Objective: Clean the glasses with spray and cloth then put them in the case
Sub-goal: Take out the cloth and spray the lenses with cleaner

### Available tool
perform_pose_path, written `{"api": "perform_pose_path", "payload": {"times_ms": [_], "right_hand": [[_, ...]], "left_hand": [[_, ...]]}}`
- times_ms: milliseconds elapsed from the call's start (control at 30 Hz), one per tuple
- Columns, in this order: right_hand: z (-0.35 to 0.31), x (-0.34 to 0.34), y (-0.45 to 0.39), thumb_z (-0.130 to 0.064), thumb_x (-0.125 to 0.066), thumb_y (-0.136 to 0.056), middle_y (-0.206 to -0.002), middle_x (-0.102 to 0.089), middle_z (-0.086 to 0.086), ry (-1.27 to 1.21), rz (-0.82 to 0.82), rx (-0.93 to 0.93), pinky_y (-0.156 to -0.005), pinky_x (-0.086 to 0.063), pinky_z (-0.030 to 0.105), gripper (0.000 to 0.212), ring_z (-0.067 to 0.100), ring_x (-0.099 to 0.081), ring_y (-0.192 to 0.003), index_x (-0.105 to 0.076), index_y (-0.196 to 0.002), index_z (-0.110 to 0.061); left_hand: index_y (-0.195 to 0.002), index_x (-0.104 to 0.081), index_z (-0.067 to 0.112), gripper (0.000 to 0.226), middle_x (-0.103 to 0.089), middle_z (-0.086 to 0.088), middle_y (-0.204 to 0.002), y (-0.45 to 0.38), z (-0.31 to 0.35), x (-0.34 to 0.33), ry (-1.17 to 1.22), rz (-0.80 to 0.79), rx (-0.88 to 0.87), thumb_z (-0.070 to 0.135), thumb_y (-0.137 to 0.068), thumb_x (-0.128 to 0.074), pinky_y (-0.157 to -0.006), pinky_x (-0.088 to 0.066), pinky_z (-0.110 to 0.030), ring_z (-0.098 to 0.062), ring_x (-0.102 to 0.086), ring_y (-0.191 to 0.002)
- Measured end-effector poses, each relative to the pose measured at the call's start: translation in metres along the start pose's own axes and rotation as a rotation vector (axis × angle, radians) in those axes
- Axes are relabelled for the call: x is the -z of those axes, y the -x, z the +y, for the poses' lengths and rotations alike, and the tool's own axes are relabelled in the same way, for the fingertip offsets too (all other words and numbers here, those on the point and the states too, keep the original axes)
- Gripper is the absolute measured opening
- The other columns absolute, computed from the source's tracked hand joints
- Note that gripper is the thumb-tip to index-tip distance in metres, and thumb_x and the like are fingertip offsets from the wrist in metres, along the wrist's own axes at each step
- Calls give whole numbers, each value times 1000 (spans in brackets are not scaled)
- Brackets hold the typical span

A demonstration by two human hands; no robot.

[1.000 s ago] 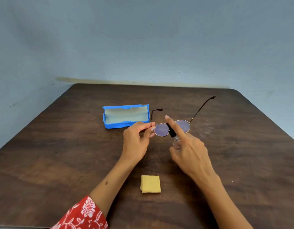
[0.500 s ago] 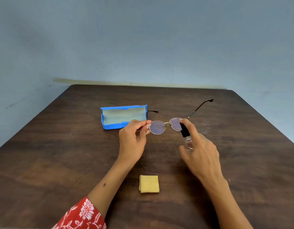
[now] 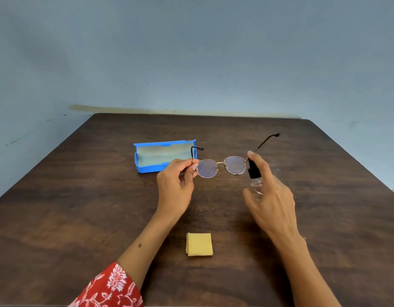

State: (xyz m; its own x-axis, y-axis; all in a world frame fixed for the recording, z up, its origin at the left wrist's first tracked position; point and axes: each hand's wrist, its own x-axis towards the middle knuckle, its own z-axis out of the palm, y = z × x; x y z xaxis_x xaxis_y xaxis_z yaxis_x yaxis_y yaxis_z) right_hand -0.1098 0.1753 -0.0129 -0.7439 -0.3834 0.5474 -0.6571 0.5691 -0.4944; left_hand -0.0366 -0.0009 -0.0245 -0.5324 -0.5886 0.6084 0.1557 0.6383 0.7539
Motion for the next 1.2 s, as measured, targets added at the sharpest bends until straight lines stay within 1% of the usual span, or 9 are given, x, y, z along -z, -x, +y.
{"api": "perform_pose_path", "payload": {"times_ms": [200, 333, 467, 600, 700, 933, 1067, 1133, 1200], "right_hand": [[5, 3, -6, -19, -59, -68, -70, -60, -16, -310, 243, -152, -59, -37, 3, 76, 1, -59, -61, -25, -134, -37], [19, 2, -39, -9, -61, -82, -88, -61, -6, -356, 154, -242, -69, -39, 26, 36, 20, -58, -82, -42, -111, -16], [29, -5, -64, -13, -66, -84, -102, -58, 12, -362, 119, -314, -74, -36, 26, 29, 27, -55, -92, -46, -104, -8], [36, -11, -77, -14, -67, -84, -100, -55, 8, -364, 127, -362, -76, -39, 30, 29, 25, -53, -91, -43, -101, -9], [40, -14, -81, -15, -66, -85, -103, -52, 6, -371, 118, -420, -76, -37, 28, 35, 20, -49, -92, -44, -111, -5], [44, -14, -83, -13, -68, -83, -100, -51, 4, -403, 76, -479, -50, -35, 9, 42, 16, -51, -81, -43, -116, -6], [39, 0, -69, -12, -81, -69, -136, -41, 16, -283, 70, -535, -97, -35, 31, 89, 28, -39, -124, -27, -139, -8], [28, 6, -49, -14, -79, -68, -133, -43, 16, -250, 210, -549, -94, -34, 29, 82, 27, -42, -120, -34, -136, -9], [8, 9, -25, -19, -75, -72, -110, -60, 5, -289, 204, -498, -86, -44, 26, 51, 16, -59, -94, -50, -117, -16]], "left_hand": [[-101, -69, 4, 16, -69, -4, -90, -1, -1, 2, -12, 62, -1, 4, -88, -60, -73, -54, -16, -11, -68, -77], [-101, -69, 3, 16, -65, -1, -89, -2, -1, 3, -22, 80, 1, 2, -89, -58, -71, -48, -5, -3, -65, -75], [-102, -68, 3, 17, -64, -1, -91, -2, -1, 3, -29, 79, 16, 3, -89, -57, -72, -52, -14, -15, -67, -77], [-102, -68, 3, 17, -66, -5, -91, -2, -2, 3, -38, 85, 25, 3, -89, -58, -71, -50, -8, -13, -66, -75], [-102, -69, 3, 17, -65, -3, -90, -3, -2, 3, -61, 87, 25, 3, -89, -58, -72, -53, -20, -17, -67, -77], [-100, -69, 3, 15, -69, -8, -93, -3, -3, 3, -89, 103, 50, 6, -89, -58, -76, -55, -34, -22, -67, -82], [-101, -68, 3, 16, -70, -8, -92, -3, -2, 3, -86, 99, 95, 8, -90, -58, -78, -55, -34, -20, -66, -83], [-101, -68, 4, 16, -71, -8, -91, -3, -3, 3, -93, 100, 103, 8, -89, -59, -77, -55, -32, -19, -66, -82], [-102, -69, 5, 17, -71, -8, -92, -2, -2, 4, -93, 92, 118, 10, -89, -60, -75, -54, -28, -17, -66, -82]]}}
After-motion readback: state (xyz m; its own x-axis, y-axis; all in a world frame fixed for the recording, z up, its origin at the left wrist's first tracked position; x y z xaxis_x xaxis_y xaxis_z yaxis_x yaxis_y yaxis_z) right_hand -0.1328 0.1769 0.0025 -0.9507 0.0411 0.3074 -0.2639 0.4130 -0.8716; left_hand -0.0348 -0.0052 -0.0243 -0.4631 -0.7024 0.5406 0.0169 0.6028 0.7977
